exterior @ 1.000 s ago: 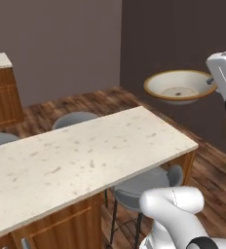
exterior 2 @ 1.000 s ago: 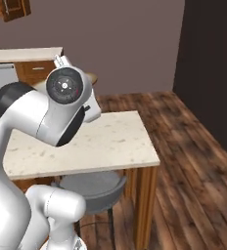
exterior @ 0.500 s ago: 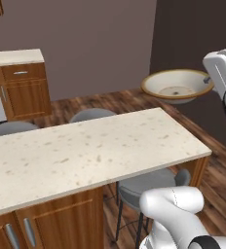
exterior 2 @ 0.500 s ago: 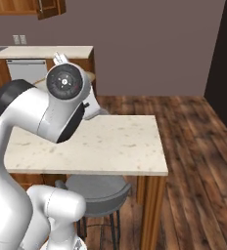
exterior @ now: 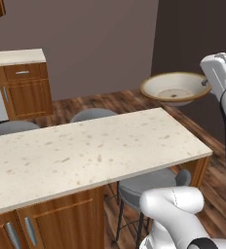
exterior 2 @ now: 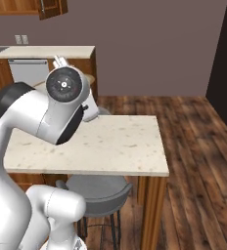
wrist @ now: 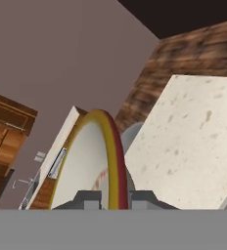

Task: Pick up the bowls from the cabinet and place each bowl in front of a stool on the dining counter.

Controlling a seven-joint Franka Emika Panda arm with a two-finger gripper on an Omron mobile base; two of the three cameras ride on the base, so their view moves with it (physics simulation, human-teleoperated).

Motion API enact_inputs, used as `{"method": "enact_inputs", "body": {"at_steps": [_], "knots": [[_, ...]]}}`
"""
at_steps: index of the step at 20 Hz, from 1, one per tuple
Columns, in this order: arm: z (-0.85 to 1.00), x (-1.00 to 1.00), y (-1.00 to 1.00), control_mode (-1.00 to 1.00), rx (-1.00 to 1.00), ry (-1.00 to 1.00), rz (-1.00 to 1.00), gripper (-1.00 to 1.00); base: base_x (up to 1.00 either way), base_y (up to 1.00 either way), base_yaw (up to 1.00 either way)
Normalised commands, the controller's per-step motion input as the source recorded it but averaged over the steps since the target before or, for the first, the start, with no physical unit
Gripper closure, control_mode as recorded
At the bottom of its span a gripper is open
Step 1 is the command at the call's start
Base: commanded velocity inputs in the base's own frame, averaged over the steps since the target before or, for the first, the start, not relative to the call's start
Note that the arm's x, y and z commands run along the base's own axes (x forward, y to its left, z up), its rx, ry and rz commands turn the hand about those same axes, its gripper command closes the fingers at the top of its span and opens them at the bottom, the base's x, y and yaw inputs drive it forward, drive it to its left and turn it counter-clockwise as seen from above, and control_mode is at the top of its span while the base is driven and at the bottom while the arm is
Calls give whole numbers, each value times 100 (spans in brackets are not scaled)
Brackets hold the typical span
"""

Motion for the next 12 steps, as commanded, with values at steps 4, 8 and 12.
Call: {"method": "enact_inputs", "body": {"at_steps": [4,8,12], "knots": [[-71,12,0,-100,0,0,7,100,0,0,0],[-67,14,0,-100,0,0,5,100,0,0,0],[-46,29,-2,-100,0,12,8,100,0,0,0]]}}
